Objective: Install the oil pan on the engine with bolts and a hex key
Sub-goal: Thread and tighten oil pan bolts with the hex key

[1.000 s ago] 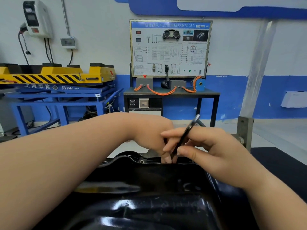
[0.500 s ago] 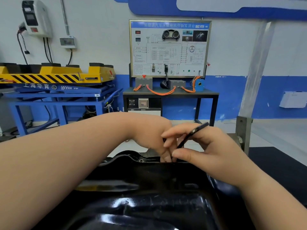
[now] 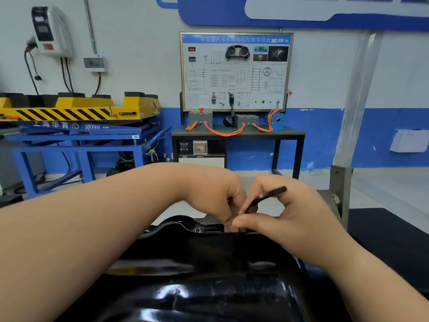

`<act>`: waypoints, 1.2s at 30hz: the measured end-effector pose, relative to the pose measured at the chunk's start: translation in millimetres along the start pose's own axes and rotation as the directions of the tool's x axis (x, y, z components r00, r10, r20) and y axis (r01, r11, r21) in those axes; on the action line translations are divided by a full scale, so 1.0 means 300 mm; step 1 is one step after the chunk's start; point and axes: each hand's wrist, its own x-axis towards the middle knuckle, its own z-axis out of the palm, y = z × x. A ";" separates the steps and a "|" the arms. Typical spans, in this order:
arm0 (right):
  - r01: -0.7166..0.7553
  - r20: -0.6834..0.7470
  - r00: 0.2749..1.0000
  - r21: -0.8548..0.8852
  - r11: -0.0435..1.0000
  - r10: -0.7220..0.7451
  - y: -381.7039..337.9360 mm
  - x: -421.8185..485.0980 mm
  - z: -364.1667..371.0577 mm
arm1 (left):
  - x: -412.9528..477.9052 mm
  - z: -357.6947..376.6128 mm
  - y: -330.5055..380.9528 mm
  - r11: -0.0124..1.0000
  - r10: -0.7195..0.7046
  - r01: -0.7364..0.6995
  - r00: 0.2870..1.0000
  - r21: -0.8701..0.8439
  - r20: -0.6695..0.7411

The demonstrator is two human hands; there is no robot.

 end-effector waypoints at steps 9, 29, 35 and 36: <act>-0.011 0.174 0.985 0.087 0.996 -0.004 -0.004 -0.007 -0.041 | -0.002 -0.003 0.008 0.998 0.050 -0.051 0.999 -0.022 -0.014; -0.039 0.111 0.994 0.157 0.987 0.021 0.009 -0.006 -0.032 | -0.005 -0.003 0.006 0.998 0.052 -0.054 0.997 -0.032 -0.056; 0.031 -0.007 1.000 -0.012 0.999 -0.031 -0.002 0.005 -0.004 | 0.000 -0.003 0.003 0.998 0.053 -0.054 0.997 -0.014 -0.062; 0.018 -0.004 1.000 -0.001 1.000 -0.018 -0.002 0.005 -0.005 | -0.001 -0.003 0.005 0.999 0.048 -0.049 0.997 -0.017 -0.055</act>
